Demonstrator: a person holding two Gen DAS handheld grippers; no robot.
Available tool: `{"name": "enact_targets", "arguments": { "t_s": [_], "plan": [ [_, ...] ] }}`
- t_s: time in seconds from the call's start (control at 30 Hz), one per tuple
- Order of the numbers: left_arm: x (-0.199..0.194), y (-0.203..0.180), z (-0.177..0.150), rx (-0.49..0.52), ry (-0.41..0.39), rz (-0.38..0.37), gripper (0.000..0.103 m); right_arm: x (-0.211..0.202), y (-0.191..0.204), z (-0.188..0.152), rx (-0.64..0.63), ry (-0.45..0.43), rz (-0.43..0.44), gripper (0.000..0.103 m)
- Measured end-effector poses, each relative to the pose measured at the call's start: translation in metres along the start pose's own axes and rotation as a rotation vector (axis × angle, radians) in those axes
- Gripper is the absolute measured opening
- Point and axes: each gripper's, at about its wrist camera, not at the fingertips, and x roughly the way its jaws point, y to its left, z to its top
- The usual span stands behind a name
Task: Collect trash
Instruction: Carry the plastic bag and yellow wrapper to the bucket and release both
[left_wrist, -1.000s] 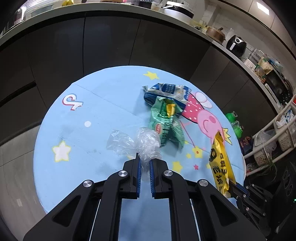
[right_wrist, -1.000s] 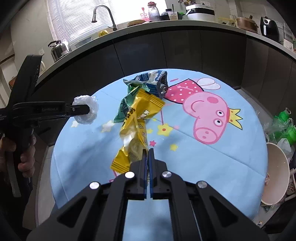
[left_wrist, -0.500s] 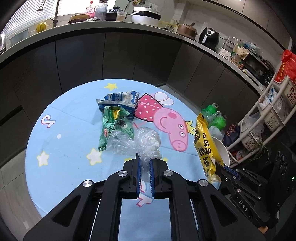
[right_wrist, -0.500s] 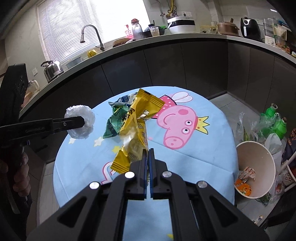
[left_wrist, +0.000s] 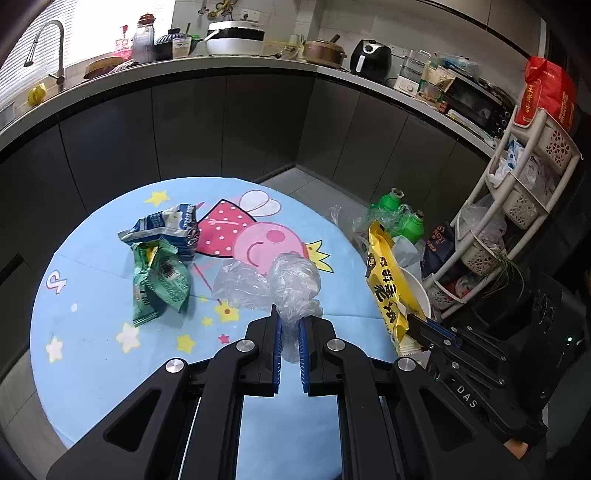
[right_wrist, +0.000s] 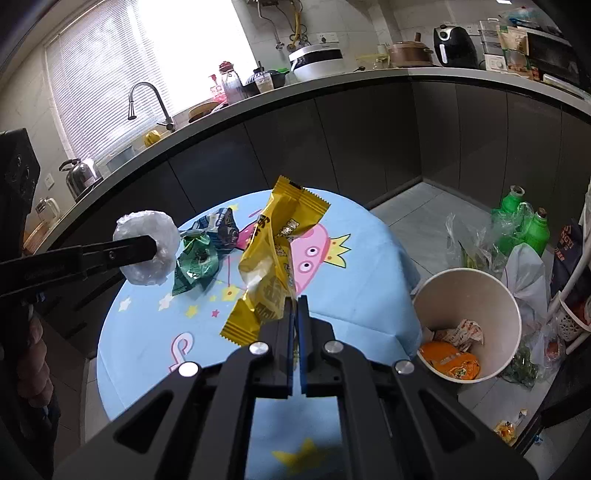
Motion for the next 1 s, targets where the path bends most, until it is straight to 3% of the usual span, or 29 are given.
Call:
{"name": "enact_targets", "arguments": {
  "t_s": [0.63, 1.0],
  "plan": [
    [0.065, -0.108, 0.019, 0.145, 0.078, -0.127, 0.007, -0.025, -0.117, -0.020, 0.206, -0.037, -0.127, 0.005],
    [0.135, -0.166, 0.027, 0.209, 0.172, -0.208, 0.007, 0.001, -0.182, -0.042, 0.289, 0.016, -0.190, 0.005]
  ]
}}
